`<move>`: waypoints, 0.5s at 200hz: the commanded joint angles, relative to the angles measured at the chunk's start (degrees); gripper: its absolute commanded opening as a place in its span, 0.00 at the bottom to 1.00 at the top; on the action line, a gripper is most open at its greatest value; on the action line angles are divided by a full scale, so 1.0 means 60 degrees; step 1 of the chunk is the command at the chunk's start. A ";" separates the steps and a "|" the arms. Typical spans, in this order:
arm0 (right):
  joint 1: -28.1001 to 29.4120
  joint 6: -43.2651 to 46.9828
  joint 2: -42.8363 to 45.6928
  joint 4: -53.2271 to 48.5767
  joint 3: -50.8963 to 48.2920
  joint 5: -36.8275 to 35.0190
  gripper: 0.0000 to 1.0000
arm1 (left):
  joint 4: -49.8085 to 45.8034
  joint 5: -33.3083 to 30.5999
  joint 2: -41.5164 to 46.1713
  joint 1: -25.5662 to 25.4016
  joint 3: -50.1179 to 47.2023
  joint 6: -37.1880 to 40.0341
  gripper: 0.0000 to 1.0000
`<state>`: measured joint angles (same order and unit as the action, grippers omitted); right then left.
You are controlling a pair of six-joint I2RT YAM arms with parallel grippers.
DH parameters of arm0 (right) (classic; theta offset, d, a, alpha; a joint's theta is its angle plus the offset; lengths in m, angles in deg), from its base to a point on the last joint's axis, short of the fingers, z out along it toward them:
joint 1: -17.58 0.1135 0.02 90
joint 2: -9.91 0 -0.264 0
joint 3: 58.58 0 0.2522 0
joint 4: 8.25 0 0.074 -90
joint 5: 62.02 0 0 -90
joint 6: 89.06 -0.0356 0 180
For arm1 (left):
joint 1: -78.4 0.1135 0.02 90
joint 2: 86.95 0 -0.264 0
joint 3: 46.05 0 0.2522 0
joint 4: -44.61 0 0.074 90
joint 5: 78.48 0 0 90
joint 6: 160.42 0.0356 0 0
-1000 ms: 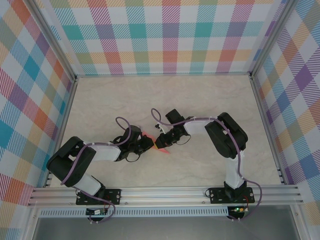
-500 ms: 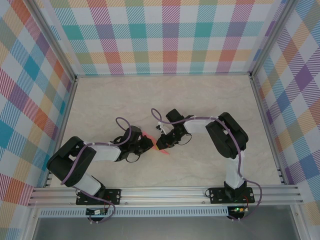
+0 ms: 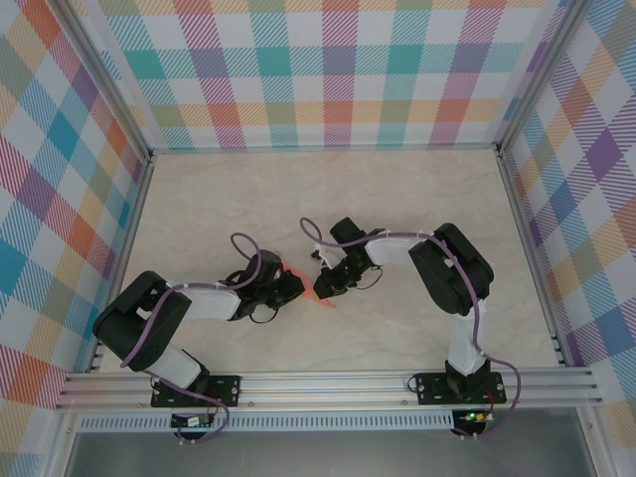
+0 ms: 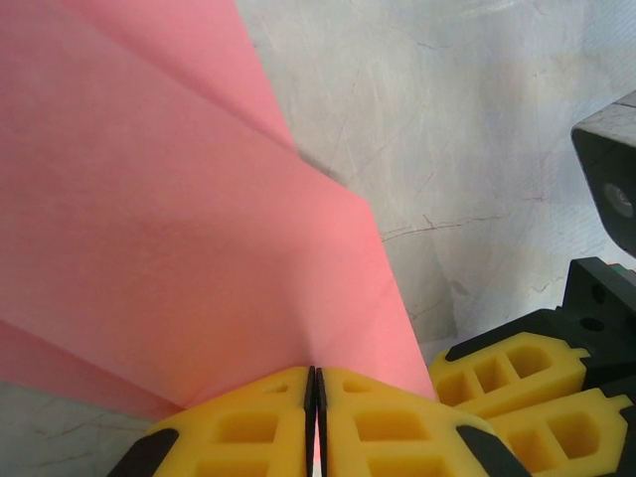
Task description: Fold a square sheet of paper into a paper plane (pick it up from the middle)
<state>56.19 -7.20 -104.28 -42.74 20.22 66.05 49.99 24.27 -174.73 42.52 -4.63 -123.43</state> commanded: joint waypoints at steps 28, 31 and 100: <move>-0.0037 0.0135 -0.0314 -0.0438 0.0074 -0.0494 0.09 | -0.0137 0.0068 0.0233 -0.0085 0.0160 0.0224 0.12; -0.0030 0.0140 -0.0329 -0.0448 0.0074 -0.0526 0.08 | -0.0118 0.0071 0.0267 -0.0085 0.0145 0.0223 0.12; 0.0024 0.0002 -0.0465 -0.0455 -0.0014 -0.1237 0.08 | 0.0337 0.0292 0.0675 -0.0107 -0.0289 0.0149 0.12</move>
<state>56.22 -7.33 -104.55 -43.11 20.44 65.13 50.73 25.02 -171.43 42.52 -5.15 -123.26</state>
